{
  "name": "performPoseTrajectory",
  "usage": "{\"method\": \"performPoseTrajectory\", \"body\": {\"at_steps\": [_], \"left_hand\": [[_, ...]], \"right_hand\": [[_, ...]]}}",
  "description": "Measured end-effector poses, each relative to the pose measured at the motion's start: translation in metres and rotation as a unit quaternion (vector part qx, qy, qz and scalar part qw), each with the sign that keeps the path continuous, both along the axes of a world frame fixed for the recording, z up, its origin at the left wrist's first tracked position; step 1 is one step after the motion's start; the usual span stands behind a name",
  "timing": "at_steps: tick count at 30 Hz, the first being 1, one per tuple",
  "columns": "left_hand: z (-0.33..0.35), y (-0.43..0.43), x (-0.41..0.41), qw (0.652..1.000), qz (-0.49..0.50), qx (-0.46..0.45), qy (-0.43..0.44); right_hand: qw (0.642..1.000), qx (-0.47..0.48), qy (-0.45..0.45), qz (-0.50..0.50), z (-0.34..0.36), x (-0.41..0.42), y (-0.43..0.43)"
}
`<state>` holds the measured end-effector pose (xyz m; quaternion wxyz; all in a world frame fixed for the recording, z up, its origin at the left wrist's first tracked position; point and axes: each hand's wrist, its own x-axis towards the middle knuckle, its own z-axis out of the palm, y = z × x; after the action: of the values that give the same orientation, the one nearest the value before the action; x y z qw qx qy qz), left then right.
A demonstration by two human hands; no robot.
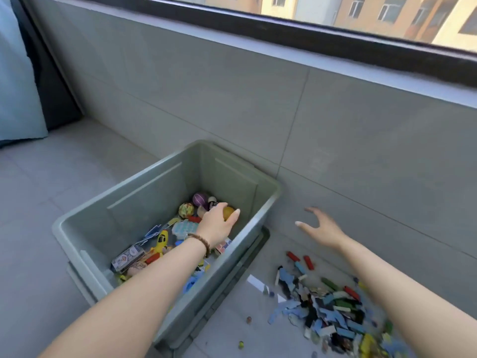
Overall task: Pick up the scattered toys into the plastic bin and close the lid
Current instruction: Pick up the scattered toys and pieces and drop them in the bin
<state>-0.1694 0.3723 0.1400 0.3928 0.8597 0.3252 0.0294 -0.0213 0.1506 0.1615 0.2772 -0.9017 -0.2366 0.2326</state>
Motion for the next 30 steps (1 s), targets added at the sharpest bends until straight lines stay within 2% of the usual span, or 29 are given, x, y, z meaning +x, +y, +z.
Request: {"method": "performPoseTrajectory", "body": {"at_steps": [4,7,11,15,20,26,30], "left_hand": [[0.0,-0.065,0.039,0.995,-0.089,0.019,-0.032],[-0.012,-0.107,0.06,0.988,-0.15,0.026,-0.02],[-0.058,-0.151,0.081,0.979,-0.191,0.0,0.069],[-0.118,-0.184,0.089,0.962,-0.193,-0.048,0.187],[-0.186,-0.222,0.092,0.933,-0.198,-0.126,0.271],[-0.23,-0.253,0.094,0.931,-0.191,-0.166,0.261],[-0.254,-0.263,0.091,0.939,-0.154,-0.222,0.215]], "right_hand": [[0.996,0.003,0.037,-0.076,-0.016,0.018,-0.083],[0.991,-0.011,0.08,-0.109,-0.041,0.021,-0.135],[0.979,-0.013,0.132,-0.158,-0.087,0.021,-0.186],[0.97,-0.011,0.182,-0.163,-0.135,0.019,-0.215],[0.951,0.023,0.233,-0.203,-0.201,0.015,-0.232],[0.951,0.014,0.244,-0.191,-0.253,0.014,-0.24],[0.959,0.022,0.209,-0.191,-0.272,0.008,-0.237]]}}
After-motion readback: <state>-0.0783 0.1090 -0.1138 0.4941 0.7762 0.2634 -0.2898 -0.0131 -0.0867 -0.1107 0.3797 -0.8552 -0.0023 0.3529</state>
